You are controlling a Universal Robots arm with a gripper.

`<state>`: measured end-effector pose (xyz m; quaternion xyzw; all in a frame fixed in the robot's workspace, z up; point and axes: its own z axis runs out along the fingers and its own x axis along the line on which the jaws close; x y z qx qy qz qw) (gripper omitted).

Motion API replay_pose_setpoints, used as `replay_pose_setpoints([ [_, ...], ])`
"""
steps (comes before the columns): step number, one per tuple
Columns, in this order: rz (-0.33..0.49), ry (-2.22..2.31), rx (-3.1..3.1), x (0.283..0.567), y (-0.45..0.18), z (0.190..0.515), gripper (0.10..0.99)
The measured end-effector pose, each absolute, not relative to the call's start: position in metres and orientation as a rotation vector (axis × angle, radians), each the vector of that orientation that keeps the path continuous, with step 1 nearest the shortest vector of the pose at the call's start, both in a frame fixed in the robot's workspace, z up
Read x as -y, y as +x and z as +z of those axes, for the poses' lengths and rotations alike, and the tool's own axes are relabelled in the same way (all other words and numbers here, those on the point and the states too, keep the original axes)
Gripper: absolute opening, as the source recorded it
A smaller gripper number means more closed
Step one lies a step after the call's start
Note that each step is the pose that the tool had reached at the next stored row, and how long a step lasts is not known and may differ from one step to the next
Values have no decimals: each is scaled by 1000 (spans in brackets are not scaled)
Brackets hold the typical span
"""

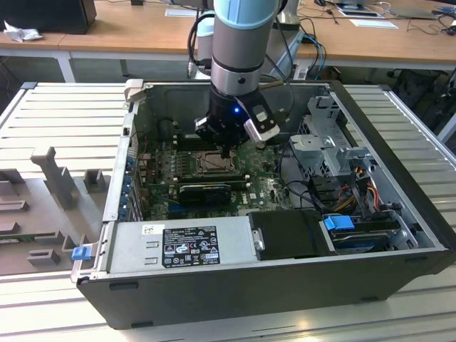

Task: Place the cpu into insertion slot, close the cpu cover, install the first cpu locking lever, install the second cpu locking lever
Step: 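Install the second cpu locking lever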

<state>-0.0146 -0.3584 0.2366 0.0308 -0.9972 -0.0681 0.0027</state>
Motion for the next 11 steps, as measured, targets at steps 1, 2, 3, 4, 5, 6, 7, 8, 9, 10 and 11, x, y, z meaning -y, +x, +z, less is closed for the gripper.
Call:
replay_pose_setpoints([
  [1,-215,98,3127,362,-15,236,106],
  [2,-217,98,3127,363,-15,236,106],
  [3,-217,99,3127,367,-15,236,106],
  [4,-217,99,3127,370,-15,235,106],
  [5,-217,100,3127,373,-15,235,106],
  [6,-218,101,3127,376,-15,235,106],
  [7,-218,103,3127,378,-15,235,106],
  [8,-219,104,3127,380,-15,234,106],
  [9,-223,104,3126,380,-18,234,106],
  [10,-227,105,3126,380,-22,234,106],
  [11,-229,105,3126,380,-25,234,106],
])
